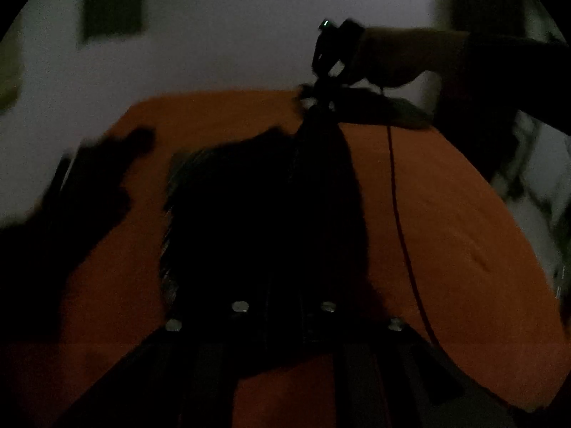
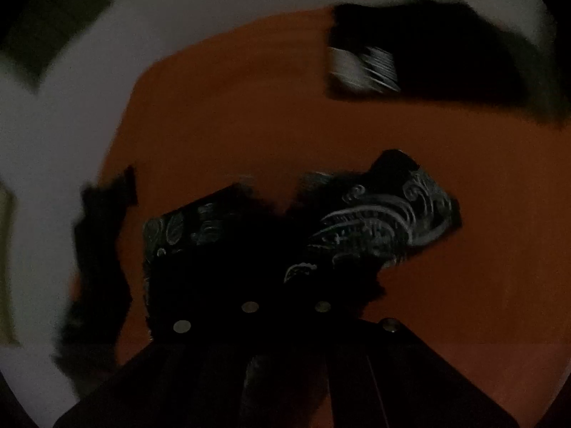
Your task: Fold clothes
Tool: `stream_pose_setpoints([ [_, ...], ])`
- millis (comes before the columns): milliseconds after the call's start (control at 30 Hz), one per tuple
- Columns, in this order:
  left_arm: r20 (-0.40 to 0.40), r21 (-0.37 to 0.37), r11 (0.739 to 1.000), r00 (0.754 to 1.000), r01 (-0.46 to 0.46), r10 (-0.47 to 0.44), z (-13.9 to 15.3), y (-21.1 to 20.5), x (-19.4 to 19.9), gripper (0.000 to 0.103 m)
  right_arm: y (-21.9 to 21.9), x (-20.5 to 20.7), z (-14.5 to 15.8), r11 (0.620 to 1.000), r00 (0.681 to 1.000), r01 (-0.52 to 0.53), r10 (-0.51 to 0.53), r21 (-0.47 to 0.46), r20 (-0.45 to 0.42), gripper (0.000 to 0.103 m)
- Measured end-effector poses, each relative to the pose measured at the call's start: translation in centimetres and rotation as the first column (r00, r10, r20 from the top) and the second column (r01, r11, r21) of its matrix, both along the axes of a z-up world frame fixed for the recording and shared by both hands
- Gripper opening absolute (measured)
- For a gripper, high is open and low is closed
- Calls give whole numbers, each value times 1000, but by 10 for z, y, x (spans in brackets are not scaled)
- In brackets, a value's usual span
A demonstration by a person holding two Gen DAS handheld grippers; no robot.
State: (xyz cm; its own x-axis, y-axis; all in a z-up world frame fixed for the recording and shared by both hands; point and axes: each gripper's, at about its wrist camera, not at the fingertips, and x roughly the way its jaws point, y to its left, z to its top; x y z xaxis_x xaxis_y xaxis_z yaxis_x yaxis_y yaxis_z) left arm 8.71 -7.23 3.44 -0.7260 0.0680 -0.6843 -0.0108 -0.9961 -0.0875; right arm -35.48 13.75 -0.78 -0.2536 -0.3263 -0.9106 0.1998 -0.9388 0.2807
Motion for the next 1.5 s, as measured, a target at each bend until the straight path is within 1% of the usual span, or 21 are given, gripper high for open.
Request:
stream_pose_setpoints([
  [67, 81, 98, 990, 993, -98, 90, -18, -34, 5, 4, -68, -2, 0, 995, 997, -82, 82, 64, 0, 2],
  [133, 144, 155, 971, 976, -183, 161, -37, -60, 13, 4, -138, 3, -12, 976, 984, -176, 177, 126, 5, 2],
  [200, 191, 184, 952, 959, -244, 209, -52, -79, 21, 4, -200, 9, -32, 957, 972, -235, 236, 172, 15, 2],
  [267, 231, 199, 937, 943, -287, 240, -66, -95, 30, 4, -245, 16, -55, 944, 962, -273, 272, 187, 34, 2],
  [400, 275, 239, 901, 915, -363, 296, -81, -118, 48, 4, -304, 38, -96, 905, 927, -375, 365, 199, 87, 2],
  [500, 272, 262, 901, 922, -347, 276, -80, -124, 56, 4, -321, 48, -101, 897, 916, -401, 394, 185, 72, 2],
  [567, 269, 289, 903, 932, -317, 241, -76, -125, 55, 4, -325, 54, -95, 866, 891, -450, 453, 220, 39, 3],
  [633, 280, 346, 900, 945, -263, 169, -75, -125, 48, 8, -316, 59, -84, 840, 874, -470, 486, 271, 9, 24],
  [667, 290, 365, 899, 947, -240, 136, -75, -123, 43, 11, -303, 61, -73, 841, 877, -451, 480, 299, -27, 28],
  [733, 300, 383, 899, 949, -211, 94, -75, -122, 34, 25, -267, 70, -47, 872, 889, -404, 445, 277, -106, 43],
  [833, 308, 381, 906, 949, -184, 63, -77, -124, 26, 29, -196, 103, -20, 895, 882, -420, 441, 149, -167, 45],
  [933, 321, 399, 909, 947, -117, -19, -76, -129, 13, 29, -123, 163, -15, 865, 846, -498, 501, 62, -184, 45],
  [1000, 322, 403, 914, 943, -55, -86, -73, -129, 6, 30, -76, 216, -24, 849, 829, -524, 525, 58, -192, 45],
  [1067, 317, 347, 937, 935, 40, -157, -66, -119, -2, 33, -49, 258, -36, 850, 828, -520, 525, 83, -197, 45],
  [1133, 324, 300, 947, 921, 118, -217, -63, -107, -14, 39, -27, 304, -52, 848, 822, -514, 530, 128, -207, 45],
  [1167, 333, 303, 942, 911, 141, -244, -64, -103, -21, 40, -21, 325, -60, 847, 817, -506, 531, 161, -225, 45],
  [1233, 363, 389, 910, 884, 141, -293, -72, -101, -36, 45, -17, 357, -74, 844, 802, -494, 535, 209, -267, 45],
  [1267, 379, 451, 885, 872, 119, -310, -80, -101, -44, 46, -20, 369, -82, 843, 790, -487, 537, 230, -296, 45],
  [1367, 425, 540, 841, 852, 32, -305, -105, -105, -70, 47, -23, 401, -98, 846, 753, -415, 526, 335, -395, 45],
  [1433, 443, 587, 809, 842, -14, -307, -118, -109, -80, 47, -24, 414, -103, 837, 706, -379, 537, 395, -462, 44],
  [1500, 462, 610, 790, 839, -65, -288, -126, -115, -86, 47, -26, 425, -107, 824, 647, -344, 555, 449, -523, 44],
])
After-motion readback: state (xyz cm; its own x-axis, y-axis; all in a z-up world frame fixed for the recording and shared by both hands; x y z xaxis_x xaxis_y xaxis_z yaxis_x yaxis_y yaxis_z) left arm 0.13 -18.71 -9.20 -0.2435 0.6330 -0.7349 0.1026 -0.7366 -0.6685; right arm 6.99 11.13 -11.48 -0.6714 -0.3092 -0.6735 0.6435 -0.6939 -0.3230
